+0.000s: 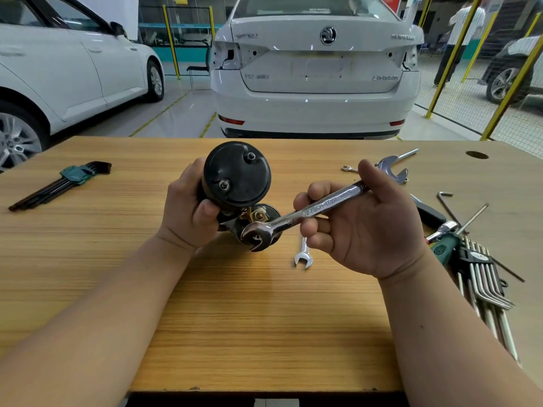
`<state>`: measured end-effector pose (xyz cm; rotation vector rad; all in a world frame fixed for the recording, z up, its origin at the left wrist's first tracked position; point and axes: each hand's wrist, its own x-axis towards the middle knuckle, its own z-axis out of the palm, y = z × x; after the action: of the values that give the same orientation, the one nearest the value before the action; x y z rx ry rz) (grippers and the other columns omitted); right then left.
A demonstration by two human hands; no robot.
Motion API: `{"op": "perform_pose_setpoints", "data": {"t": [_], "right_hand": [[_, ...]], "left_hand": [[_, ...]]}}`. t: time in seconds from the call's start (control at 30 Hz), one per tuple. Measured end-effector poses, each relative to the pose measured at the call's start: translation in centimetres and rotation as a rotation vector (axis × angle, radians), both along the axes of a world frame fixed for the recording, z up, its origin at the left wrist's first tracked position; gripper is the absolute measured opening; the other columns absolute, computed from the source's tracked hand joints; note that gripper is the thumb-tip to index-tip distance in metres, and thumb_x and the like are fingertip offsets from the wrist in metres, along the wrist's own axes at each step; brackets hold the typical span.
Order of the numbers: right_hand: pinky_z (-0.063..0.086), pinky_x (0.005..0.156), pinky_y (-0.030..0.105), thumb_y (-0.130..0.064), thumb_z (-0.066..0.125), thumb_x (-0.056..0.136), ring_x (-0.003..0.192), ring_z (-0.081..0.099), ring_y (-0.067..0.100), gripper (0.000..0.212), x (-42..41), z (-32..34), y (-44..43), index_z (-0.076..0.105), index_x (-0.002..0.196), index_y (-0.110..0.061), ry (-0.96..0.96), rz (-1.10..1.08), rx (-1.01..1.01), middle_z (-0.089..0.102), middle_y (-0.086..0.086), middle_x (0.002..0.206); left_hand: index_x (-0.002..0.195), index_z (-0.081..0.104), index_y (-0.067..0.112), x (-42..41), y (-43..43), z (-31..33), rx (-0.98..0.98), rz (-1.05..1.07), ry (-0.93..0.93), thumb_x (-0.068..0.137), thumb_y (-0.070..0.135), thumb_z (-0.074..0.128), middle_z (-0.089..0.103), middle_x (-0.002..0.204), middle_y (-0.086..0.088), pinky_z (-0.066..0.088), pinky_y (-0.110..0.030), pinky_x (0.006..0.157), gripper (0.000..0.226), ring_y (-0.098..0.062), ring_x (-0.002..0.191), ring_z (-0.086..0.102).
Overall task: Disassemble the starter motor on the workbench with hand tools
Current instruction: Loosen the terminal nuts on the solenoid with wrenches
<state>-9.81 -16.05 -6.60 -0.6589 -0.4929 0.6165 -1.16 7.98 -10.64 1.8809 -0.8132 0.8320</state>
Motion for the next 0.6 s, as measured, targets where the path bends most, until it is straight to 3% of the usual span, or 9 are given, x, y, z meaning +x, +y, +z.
{"op": "perform_pose_setpoints", "data": {"t": [0.2, 0.4, 0.53, 0.6], "right_hand": [[0.06, 0.069, 0.038, -0.049, 0.048, 0.081, 0.077, 0.069, 0.032, 0.057, -0.05, 0.1, 0.08, 0.068, 0.094, 0.002, 0.002, -0.068, -0.076, 0.067, 0.021, 0.098], [0.059, 0.074, 0.04, -0.052, 0.064, 0.076, 0.082, 0.069, 0.035, 0.058, -0.12, -0.01, 0.21, 0.063, 0.101, 0.0, 0.003, -0.072, -0.061, 0.066, 0.023, 0.101], [0.06, 0.069, 0.035, -0.051, 0.04, 0.088, 0.076, 0.069, 0.029, 0.051, -0.33, -0.04, 0.41, 0.063, 0.095, -0.006, 0.026, -0.191, -0.151, 0.066, 0.019, 0.1], [0.059, 0.063, 0.033, -0.046, 0.037, 0.09, 0.07, 0.068, 0.027, 0.047, -0.31, 0.11, 0.4, 0.062, 0.089, -0.007, 0.058, -0.255, -0.179, 0.067, 0.017, 0.095]], "left_hand": [[0.099, 0.061, -0.016, 0.09, 0.05, -0.1, 0.009, 0.009, -0.015, 0.079, 0.088, 0.019, 0.062, 0.083, -0.029, 0.048, -0.055, 0.064, 0.114, -0.046, 0.075, 0.06], [0.098, 0.059, -0.019, 0.16, 0.09, -0.25, -0.03, -0.021, 0.001, 0.078, 0.088, 0.025, 0.061, 0.084, -0.033, 0.047, -0.06, 0.066, 0.115, -0.051, 0.077, 0.059], [0.095, 0.059, -0.02, 0.04, 0.1, -0.25, -0.026, -0.011, 0.01, 0.078, 0.089, 0.024, 0.061, 0.083, -0.031, 0.047, -0.058, 0.065, 0.116, -0.049, 0.076, 0.059], [0.095, 0.06, -0.02, -0.08, 0.16, -0.24, -0.018, 0.004, 0.005, 0.079, 0.088, 0.023, 0.061, 0.081, -0.03, 0.048, -0.056, 0.063, 0.115, -0.048, 0.074, 0.059]]}}
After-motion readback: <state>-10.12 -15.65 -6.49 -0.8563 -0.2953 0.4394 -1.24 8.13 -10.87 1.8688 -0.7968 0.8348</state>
